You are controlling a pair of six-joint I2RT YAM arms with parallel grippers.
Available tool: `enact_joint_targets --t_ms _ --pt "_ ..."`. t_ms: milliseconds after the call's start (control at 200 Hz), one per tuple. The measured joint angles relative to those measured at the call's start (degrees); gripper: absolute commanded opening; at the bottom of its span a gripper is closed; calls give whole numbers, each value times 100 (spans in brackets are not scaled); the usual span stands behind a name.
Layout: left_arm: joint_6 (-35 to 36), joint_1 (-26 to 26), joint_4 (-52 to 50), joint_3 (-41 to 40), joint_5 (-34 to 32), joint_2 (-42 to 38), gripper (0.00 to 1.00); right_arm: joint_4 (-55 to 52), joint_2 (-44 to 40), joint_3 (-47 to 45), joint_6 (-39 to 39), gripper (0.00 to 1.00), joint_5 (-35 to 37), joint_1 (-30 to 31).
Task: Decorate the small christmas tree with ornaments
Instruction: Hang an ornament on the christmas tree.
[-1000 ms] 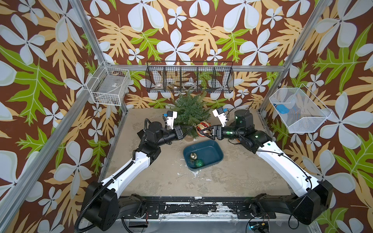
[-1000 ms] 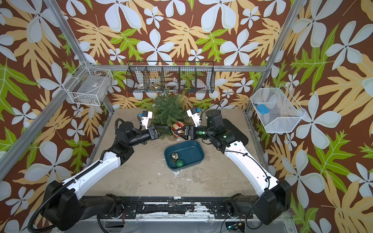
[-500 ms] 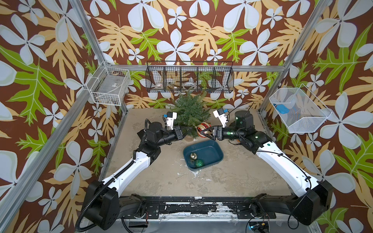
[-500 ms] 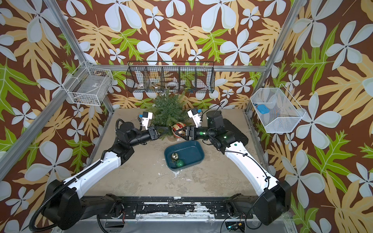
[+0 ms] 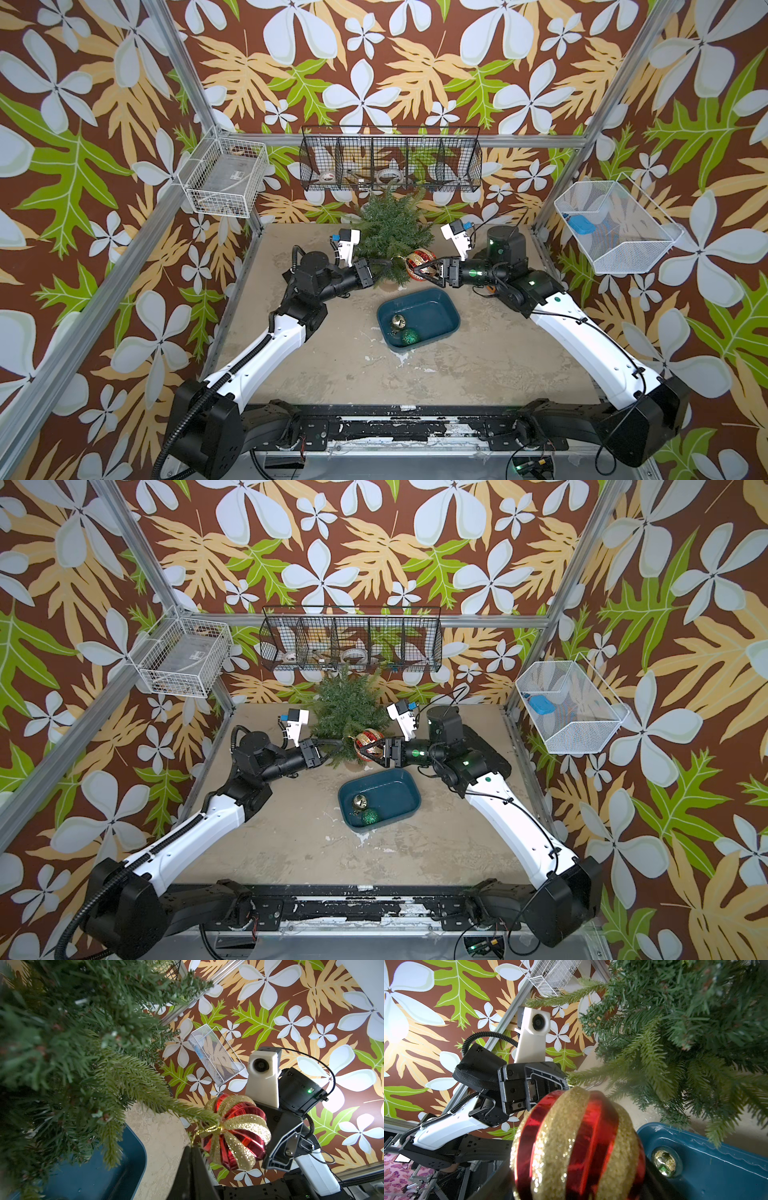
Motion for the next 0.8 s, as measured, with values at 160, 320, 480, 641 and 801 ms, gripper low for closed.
enact_joint_targets --t_ms 160,320,480,641,801 --pt "26 7 0 2 66 -68 0 -2 -26 0 0 74 -81 0" --pt "61 9 9 17 203 -72 0 0 -24 0 0 74 -127 4" --pt "66 9 13 20 273 -72 0 0 -24 0 0 74 -129 9" --pt "79 4 15 103 361 -37 0 4 -26 0 2 74 -120 9" --pt "85 4 13 181 420 -24 0 90 -24 -2 24 74 -125 22"
